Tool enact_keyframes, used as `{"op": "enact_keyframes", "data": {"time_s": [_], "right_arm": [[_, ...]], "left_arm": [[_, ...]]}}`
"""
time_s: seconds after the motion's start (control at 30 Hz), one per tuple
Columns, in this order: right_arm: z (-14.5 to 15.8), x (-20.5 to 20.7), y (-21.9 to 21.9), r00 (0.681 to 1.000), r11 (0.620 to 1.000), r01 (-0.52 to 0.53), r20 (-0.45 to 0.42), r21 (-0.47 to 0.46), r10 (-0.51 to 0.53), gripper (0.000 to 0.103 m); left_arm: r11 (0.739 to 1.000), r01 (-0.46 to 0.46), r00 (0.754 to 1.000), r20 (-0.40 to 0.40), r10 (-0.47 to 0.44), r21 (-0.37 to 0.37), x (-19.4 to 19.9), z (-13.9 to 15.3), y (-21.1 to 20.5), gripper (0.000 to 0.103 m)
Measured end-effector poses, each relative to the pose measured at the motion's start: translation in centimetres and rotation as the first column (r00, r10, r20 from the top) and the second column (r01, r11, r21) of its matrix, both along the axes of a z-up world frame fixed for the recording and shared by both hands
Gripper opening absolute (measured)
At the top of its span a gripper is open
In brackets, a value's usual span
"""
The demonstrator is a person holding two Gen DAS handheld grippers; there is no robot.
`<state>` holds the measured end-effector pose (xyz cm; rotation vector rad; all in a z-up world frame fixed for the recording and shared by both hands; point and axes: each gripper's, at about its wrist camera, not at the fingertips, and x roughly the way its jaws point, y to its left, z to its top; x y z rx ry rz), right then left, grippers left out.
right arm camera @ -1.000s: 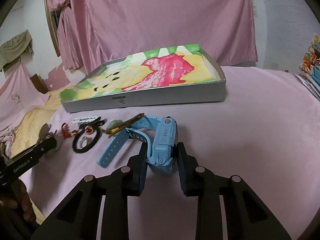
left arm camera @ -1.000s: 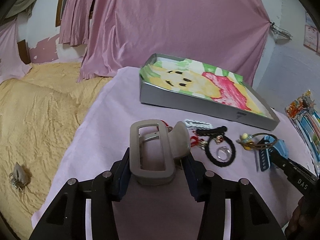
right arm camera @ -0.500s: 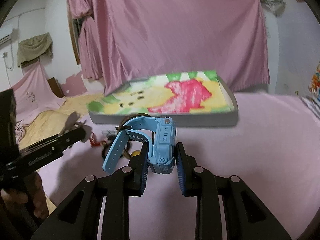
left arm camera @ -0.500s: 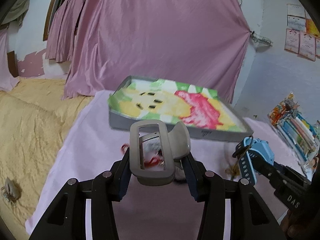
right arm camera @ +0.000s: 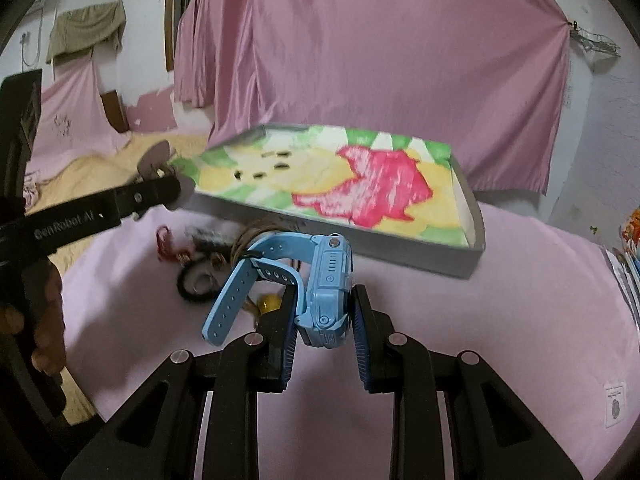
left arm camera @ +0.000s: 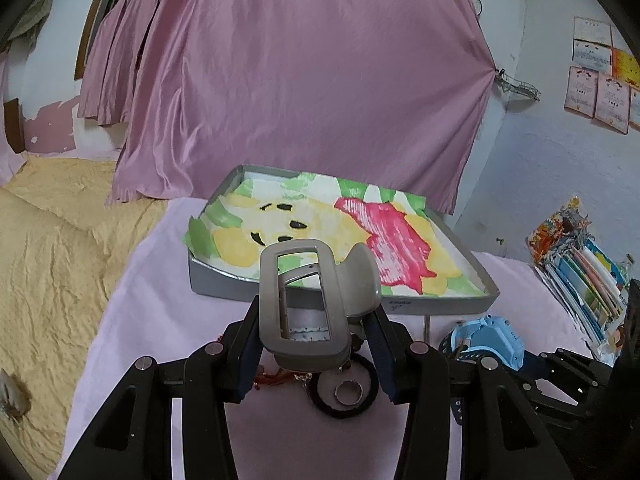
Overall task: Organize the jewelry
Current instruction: 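Grasp the beige claw clip with the left gripper while the right lifts the watch, then carry the watch and claw clip over the grey tray and open both grippers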
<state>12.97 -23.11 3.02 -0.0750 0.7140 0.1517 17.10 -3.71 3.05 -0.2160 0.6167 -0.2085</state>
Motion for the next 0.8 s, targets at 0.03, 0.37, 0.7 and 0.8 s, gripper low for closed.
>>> {"op": "enact_keyframes", "data": {"time_s": [0.03,0.37,0.7,0.8], "right_arm": [[-0.2,0.0,-0.2,1.0,1.0,0.002,-0.012,-0.008,-0.003,0.023],[-0.3,-0.7,-3.4,0.993,0.992,0.112,-0.021,-0.049,-0.113,0.023],[1.7,1.0,-5.3,0.981,0.978,0.184,0.072,-0.097,-0.177,0.023],[2.4,2.6,-5.2,0.981,0.983,0.175,0.098,-0.048,-0.17,0.023]], "left_arm": [[1.0,0.002,1.0,-0.003,-0.002,0.0,0.0,-0.1,-0.1,0.045],[0.999,0.046,0.999,-0.017,-0.046,0.002,0.3,-0.8,-2.0,0.045],[0.999,0.038,0.999,-0.001,-0.038,0.012,1.8,0.1,-2.2,0.045],[1.0,0.025,1.0,0.005,-0.025,0.016,2.8,0.5,-1.8,0.045]]}}
